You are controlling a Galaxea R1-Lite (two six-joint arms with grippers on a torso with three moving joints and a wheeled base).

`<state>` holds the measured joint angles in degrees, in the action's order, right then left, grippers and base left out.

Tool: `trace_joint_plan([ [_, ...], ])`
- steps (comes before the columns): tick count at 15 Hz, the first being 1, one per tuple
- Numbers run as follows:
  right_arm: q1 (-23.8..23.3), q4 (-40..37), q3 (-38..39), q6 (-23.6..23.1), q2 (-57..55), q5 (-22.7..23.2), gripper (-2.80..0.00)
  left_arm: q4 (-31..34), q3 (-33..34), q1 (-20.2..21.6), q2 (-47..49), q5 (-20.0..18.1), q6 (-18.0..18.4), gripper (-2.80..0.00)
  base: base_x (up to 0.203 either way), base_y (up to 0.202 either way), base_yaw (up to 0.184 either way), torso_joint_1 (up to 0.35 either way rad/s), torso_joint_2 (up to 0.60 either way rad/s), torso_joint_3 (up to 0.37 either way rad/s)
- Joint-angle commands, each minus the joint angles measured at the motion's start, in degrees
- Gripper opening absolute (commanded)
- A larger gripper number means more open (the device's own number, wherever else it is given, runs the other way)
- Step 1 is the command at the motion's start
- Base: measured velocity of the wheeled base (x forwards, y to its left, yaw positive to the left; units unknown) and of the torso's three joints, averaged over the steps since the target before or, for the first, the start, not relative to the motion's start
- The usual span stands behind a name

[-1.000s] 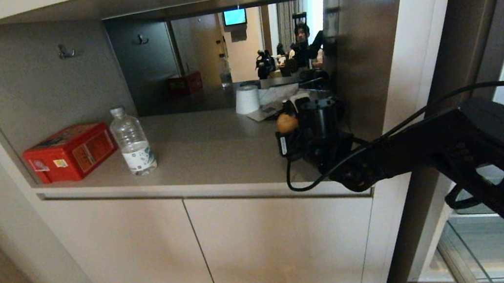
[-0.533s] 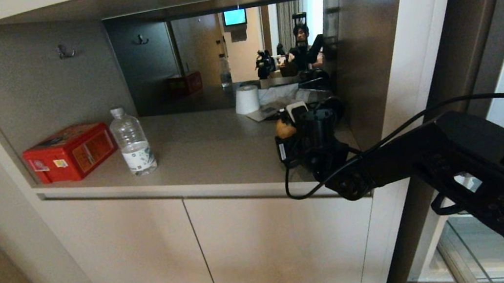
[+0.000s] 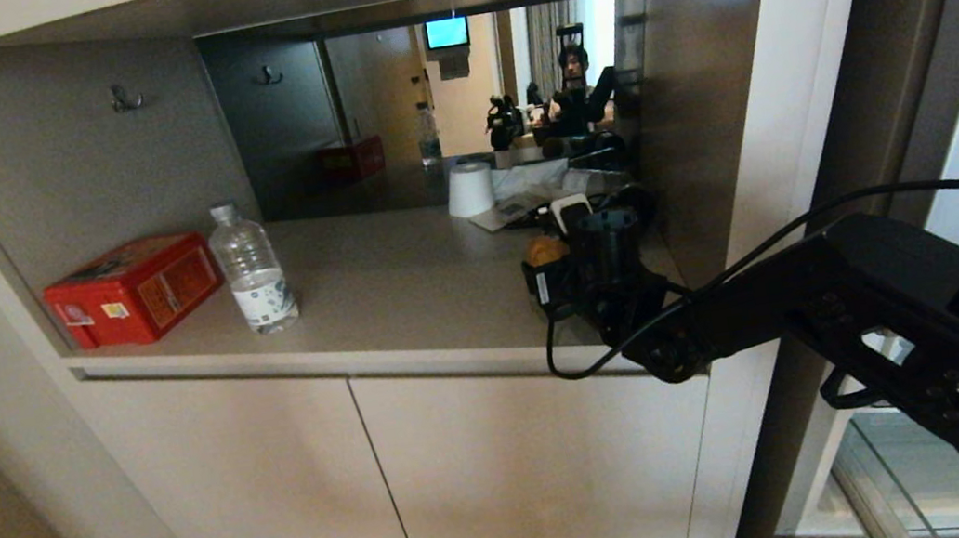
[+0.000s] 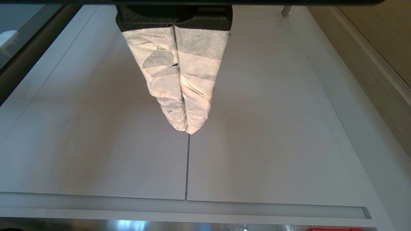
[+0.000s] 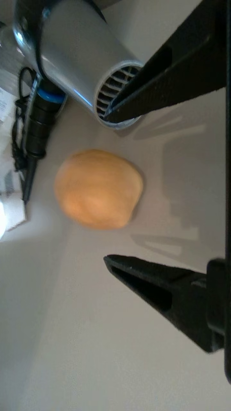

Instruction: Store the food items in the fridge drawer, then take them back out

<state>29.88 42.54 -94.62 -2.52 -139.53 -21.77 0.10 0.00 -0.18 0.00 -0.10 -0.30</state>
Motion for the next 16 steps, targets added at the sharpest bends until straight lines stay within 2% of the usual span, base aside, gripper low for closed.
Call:
trace_joint_plan([
  [1,0.0,0.52,0.23,-0.03,0.4,-0.36,0.0,-0.01,0.0,0.01,0.09,0.01,-0.05,-2.8,0.0,0.0,0.0,0.0,0.0,0.0],
  [5,0.05,0.53,0.43,-0.03,3.28,-0.53,0.0,-0.01,0.0,0.01,0.09,0.01,-0.05,-2.8,0.0,0.0,0.0,0.0,0.0,0.0],
  [8,1.03,0.26,4.05,-0.07,9.98,-0.63,0.0,-0.01,0.0,0.01,0.09,0.01,-0.05,-2.8,0.0,0.0,0.0,0.0,0.0,0.0],
  [9,1.68,0.22,6.49,-0.18,13.34,-0.62,-2.8,-0.01,0.0,0.01,0.09,0.01,-0.05,-2.8,0.0,0.0,0.0,0.0,0.0,0.0],
  [16,9.02,0.08,32.68,-0.64,45.53,-0.35,-2.8,-0.01,0.0,0.01,0.09,0.01,-0.05,-2.8,0.0,0.0,0.0,0.0,0.0,0.0],
])
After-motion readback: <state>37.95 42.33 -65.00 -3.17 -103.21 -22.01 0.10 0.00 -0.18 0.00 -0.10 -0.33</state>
